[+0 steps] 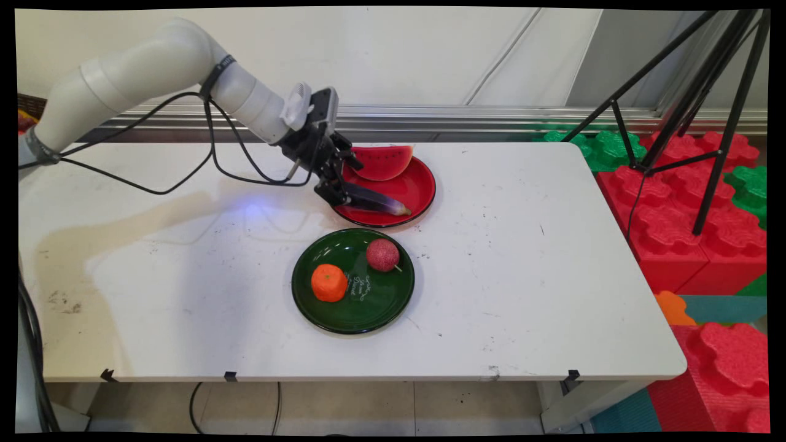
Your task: Pick up the eggplant from the red plate, then place the picked object on the table
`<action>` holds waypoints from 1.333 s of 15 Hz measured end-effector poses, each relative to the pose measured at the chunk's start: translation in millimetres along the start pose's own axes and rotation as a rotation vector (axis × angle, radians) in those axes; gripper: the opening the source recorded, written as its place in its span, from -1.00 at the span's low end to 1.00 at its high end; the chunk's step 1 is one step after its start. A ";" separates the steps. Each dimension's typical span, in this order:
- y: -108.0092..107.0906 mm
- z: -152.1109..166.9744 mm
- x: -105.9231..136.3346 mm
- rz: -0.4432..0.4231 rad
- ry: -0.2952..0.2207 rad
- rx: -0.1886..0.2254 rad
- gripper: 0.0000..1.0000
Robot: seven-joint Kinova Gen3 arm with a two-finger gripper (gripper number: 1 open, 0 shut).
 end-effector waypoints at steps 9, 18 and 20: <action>-5.0 23.9 0.5 0.043 -0.034 -0.022 1.00; -6.9 29.7 -0.3 0.045 -0.034 -0.038 -1.00; -6.4 29.5 0.0 0.046 -0.029 -0.045 -1.00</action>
